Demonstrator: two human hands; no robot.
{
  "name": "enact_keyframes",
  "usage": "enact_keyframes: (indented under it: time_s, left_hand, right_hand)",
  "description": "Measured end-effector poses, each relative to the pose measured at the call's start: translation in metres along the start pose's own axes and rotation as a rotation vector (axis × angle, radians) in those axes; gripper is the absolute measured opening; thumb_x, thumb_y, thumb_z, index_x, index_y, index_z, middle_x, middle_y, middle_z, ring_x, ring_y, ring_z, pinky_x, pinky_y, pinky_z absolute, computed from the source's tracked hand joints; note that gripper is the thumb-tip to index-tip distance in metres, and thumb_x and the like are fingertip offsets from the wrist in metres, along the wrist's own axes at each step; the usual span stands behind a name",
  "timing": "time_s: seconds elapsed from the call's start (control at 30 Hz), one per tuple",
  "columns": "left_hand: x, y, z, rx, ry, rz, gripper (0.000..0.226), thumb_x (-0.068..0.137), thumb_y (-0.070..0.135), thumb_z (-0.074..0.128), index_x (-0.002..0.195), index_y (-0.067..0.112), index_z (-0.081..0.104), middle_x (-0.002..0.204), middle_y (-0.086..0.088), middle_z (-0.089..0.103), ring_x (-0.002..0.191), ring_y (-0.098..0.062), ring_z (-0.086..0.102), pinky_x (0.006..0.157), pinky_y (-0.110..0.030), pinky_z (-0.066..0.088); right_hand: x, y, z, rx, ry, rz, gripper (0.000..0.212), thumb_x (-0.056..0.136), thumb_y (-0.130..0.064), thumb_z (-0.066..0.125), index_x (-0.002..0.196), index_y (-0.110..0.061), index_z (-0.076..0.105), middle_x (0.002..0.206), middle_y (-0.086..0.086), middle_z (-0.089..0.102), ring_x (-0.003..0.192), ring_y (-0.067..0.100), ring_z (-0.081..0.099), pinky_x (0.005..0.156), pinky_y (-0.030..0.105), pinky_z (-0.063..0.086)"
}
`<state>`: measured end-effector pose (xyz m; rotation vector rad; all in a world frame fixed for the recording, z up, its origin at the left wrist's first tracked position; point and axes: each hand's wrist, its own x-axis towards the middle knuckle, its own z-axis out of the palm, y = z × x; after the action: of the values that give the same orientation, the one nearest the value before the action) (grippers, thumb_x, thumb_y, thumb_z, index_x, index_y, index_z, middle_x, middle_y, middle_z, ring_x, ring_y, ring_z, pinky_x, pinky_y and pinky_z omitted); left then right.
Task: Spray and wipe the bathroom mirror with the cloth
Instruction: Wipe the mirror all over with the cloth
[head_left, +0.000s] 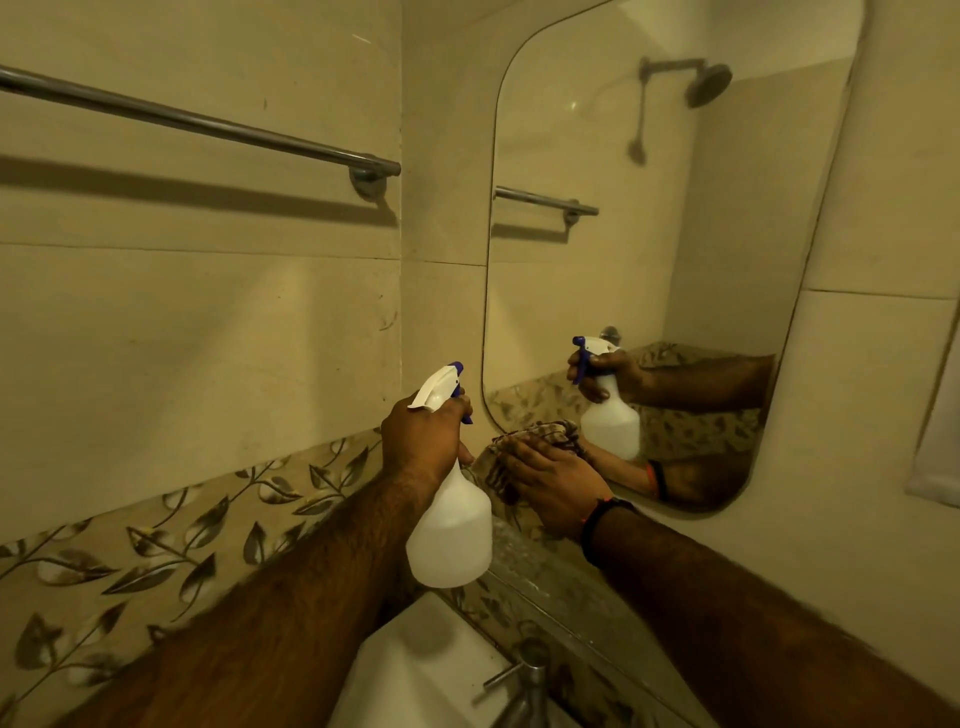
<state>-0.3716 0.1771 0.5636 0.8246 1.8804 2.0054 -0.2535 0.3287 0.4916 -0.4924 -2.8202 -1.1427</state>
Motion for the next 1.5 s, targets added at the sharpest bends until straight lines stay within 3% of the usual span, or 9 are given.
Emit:
enact_keyframes:
  time_s: [0.2, 0.33, 0.47, 0.63, 0.8, 0.97, 1.1, 1.23, 1.5]
  left_hand:
    - [-0.019, 0.007, 0.009, 0.004, -0.03, 0.0, 0.029, 0.087, 0.024, 0.069, 0.112, 0.01, 0.068, 0.075, -0.018, 0.072, 0.041, -0.022, 0.06, 0.063, -0.033, 0.057]
    - [-0.03, 0.01, 0.019, 0.011, -0.047, 0.004, 0.033, 0.087, 0.027, 0.068, 0.116, 0.012, 0.068, 0.06, -0.013, 0.067, 0.035, -0.018, 0.057, 0.066, -0.035, 0.059]
    - [-0.042, 0.013, 0.029, -0.006, -0.073, 0.01, 0.039, 0.085, 0.027, 0.069, 0.12, 0.011, 0.067, 0.07, -0.017, 0.07, 0.036, -0.017, 0.058, 0.067, -0.038, 0.061]
    - [-0.061, 0.019, 0.037, 0.0, -0.096, 0.031, 0.044, 0.088, 0.028, 0.068, 0.128, 0.011, 0.063, 0.079, -0.019, 0.072, 0.037, -0.014, 0.058, 0.055, -0.026, 0.048]
    - [-0.079, 0.026, 0.045, 0.018, -0.123, 0.038, 0.051, 0.087, 0.03, 0.069, 0.132, 0.008, 0.058, 0.087, -0.021, 0.074, 0.047, -0.018, 0.062, 0.057, -0.026, 0.047]
    - [-0.091, 0.028, 0.05, -0.011, -0.137, 0.057, 0.053, 0.087, 0.028, 0.07, 0.135, 0.009, 0.057, 0.098, -0.021, 0.073, 0.045, -0.019, 0.061, 0.058, -0.028, 0.052]
    - [-0.101, 0.032, 0.05, -0.002, -0.14, 0.068, 0.052, 0.089, 0.027, 0.07, 0.136, 0.011, 0.057, 0.104, -0.023, 0.072, 0.044, -0.017, 0.06, 0.041, -0.016, 0.046]
    - [-0.105, 0.035, 0.049, -0.016, -0.152, 0.078, 0.047, 0.089, 0.028, 0.069, 0.133, 0.01, 0.06, 0.105, -0.022, 0.073, 0.043, -0.015, 0.06, 0.036, -0.012, 0.043]
    - [-0.114, 0.036, 0.045, 0.009, -0.148, 0.067, 0.047, 0.089, 0.031, 0.07, 0.131, 0.012, 0.062, 0.102, -0.023, 0.074, 0.043, -0.015, 0.061, 0.041, -0.015, 0.045]
  right_hand:
    - [-0.036, 0.006, -0.006, 0.019, 0.031, -0.02, 0.059, 0.097, -0.044, 0.042, 0.146, -0.013, 0.034, 0.159, 0.008, 0.018, 0.148, 0.026, 0.006, 0.115, 0.04, -0.007]
    - [-0.061, 0.01, -0.008, 0.001, 0.009, -0.036, 0.05, 0.099, -0.028, 0.036, 0.147, -0.014, 0.033, 0.161, 0.006, 0.011, 0.148, 0.025, -0.001, 0.114, 0.039, -0.012]
    - [-0.086, 0.015, -0.005, -0.018, 0.014, -0.002, 0.049, 0.098, -0.024, 0.039, 0.146, -0.017, 0.035, 0.16, 0.005, 0.013, 0.148, 0.024, 0.001, 0.113, 0.039, -0.012]
    - [-0.116, 0.02, -0.007, -0.019, 0.027, 0.009, 0.043, 0.082, -0.026, 0.049, 0.122, -0.023, 0.066, 0.143, 0.0, 0.05, 0.136, 0.023, 0.04, 0.112, 0.042, 0.023]
    - [-0.144, 0.025, -0.01, -0.07, 0.055, 0.023, 0.045, 0.084, -0.025, 0.041, 0.124, -0.022, 0.064, 0.147, 0.001, 0.045, 0.14, 0.024, 0.035, 0.113, 0.042, 0.021]
    - [-0.166, 0.028, -0.015, -0.099, 0.067, 0.027, 0.042, 0.081, -0.027, 0.058, 0.122, -0.024, 0.065, 0.145, 0.0, 0.048, 0.138, 0.022, 0.038, 0.113, 0.041, 0.017]
    - [-0.185, 0.03, -0.018, -0.099, 0.088, 0.057, 0.047, 0.084, -0.024, 0.053, 0.13, -0.022, 0.059, 0.15, 0.001, 0.04, 0.141, 0.023, 0.032, 0.113, 0.042, 0.011]
    - [-0.199, 0.03, -0.022, -0.097, 0.079, 0.088, 0.056, 0.075, -0.026, 0.073, 0.13, -0.022, 0.059, 0.146, 0.001, 0.046, 0.137, 0.022, 0.039, 0.113, 0.04, 0.021]
    - [-0.217, 0.034, -0.025, -0.098, 0.111, 0.071, 0.047, 0.072, -0.022, 0.074, 0.118, -0.019, 0.068, 0.139, 0.003, 0.054, 0.131, 0.024, 0.048, 0.11, 0.04, 0.025]
